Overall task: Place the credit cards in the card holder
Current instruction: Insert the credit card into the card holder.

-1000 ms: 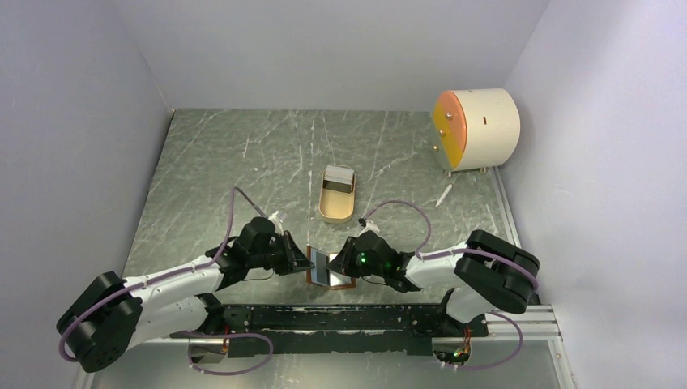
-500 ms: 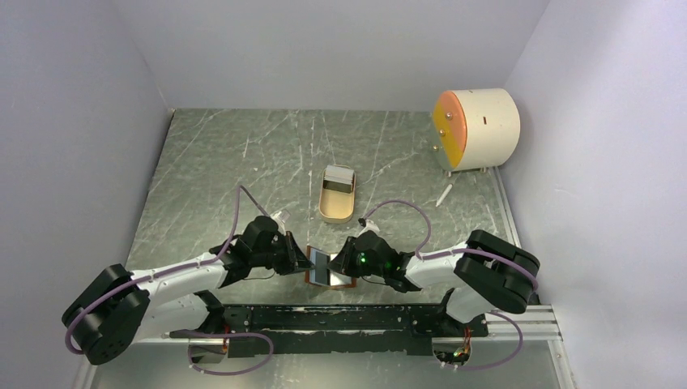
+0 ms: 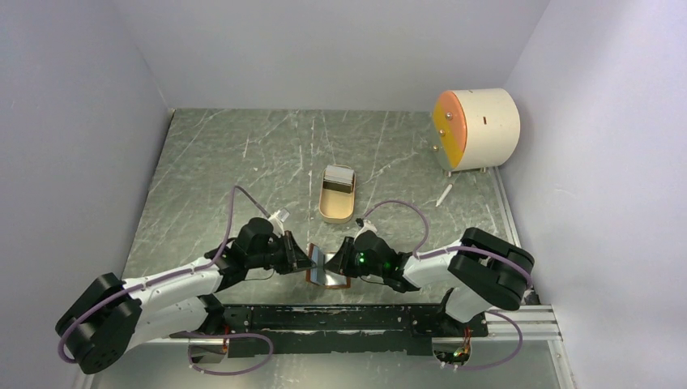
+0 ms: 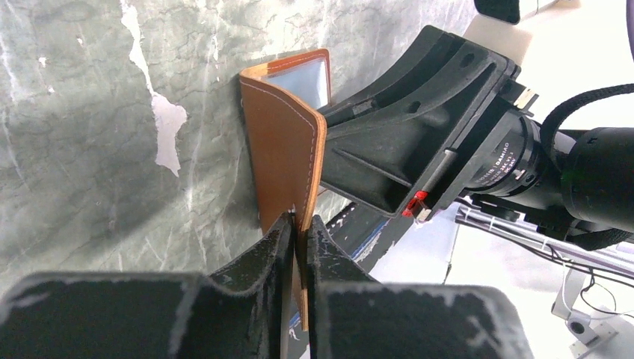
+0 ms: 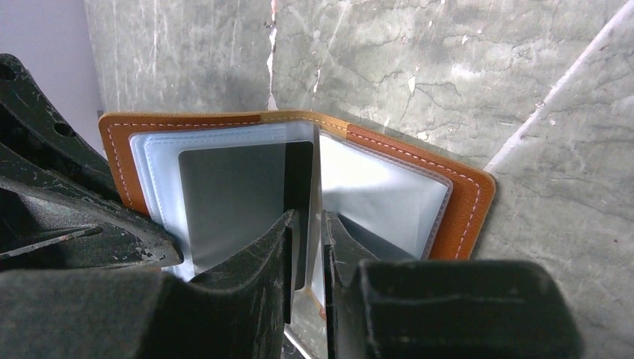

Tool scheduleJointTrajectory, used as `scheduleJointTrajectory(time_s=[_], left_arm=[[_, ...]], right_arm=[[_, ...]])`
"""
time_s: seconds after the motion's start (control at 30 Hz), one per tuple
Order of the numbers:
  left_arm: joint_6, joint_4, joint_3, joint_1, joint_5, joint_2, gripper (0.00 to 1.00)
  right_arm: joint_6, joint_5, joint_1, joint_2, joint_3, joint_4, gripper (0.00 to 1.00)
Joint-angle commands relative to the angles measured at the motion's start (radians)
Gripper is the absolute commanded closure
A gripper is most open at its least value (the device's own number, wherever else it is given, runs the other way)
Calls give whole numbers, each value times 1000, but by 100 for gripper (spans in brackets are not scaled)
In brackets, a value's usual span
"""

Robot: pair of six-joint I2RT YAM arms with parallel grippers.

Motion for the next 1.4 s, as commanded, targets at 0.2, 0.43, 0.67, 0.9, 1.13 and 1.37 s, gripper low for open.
scheduleJointTrajectory(time_s=[0.2,0.43,0.67,0.9,1.13,1.37], left_arm=[[17,175,9,-11,91,35,80],[20,190,-6,-13,83,60,87],[36,162,10,-14,61,80,91],[53,93,29,-18,22,110,86],[53,22,52,-28,-30,126,87],[84,-46,115,-40,-72,178,88]], right_arm=[[-25,7,8,6,0,-32,78],[-24,3,8,11,-3,-26,78],[-34,10,8,-3,4,-47,77],[-26,22,8,-9,-6,-47,73],[-47,53,8,-52,18,-143,71],[-61,113,7,-167,18,-262,60]])
